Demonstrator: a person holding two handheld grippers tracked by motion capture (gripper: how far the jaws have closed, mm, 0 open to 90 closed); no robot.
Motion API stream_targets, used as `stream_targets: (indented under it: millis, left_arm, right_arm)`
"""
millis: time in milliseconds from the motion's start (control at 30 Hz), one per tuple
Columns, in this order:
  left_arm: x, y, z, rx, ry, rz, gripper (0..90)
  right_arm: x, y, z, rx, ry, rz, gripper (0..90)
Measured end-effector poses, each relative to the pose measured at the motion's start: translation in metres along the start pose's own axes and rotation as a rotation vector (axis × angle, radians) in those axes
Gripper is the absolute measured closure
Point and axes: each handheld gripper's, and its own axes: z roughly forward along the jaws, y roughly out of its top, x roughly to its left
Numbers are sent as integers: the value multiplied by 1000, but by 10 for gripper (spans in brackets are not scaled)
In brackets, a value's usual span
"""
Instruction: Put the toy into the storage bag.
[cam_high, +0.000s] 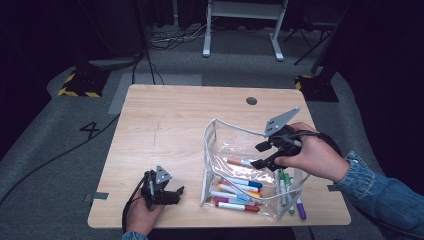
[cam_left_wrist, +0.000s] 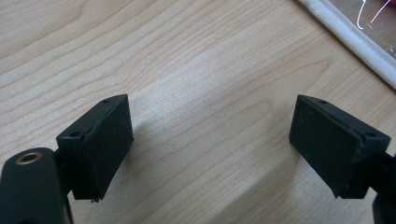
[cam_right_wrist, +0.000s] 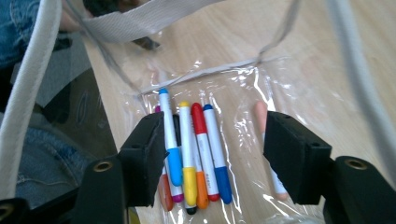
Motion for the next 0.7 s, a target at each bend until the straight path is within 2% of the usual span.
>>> stream_targets:
  millis: [33, 100, 267, 333, 433, 500, 700]
  left_arm:
    - [0, 0, 0, 0, 0, 0, 135]
    - [0, 1, 1, 4, -2, -7, 132]
    - [0, 2, 2, 0, 4, -2, 131]
    - [1, 2, 2, 1, 10, 3, 131]
    - [0, 2, 2, -1, 7, -8, 131]
    - [0, 2, 2, 2, 1, -9, 131]
    - [0, 2, 2, -1, 5, -11, 131]
  right_arm:
    - [0, 0, 0, 0, 0, 0, 414]
    - [-5, -10, -17, -34, -35, 24, 424]
    - [-11, -26, -38, -83, -73, 74, 427]
    - [-15, -33, -48, -86, -91, 104, 432]
    - [-18, -40, -56, -100, -115, 116, 438]
    - [-22, -50, -68, -118, -139, 143, 441]
    - [-29, -73, -83, -127, -203, 196, 456]
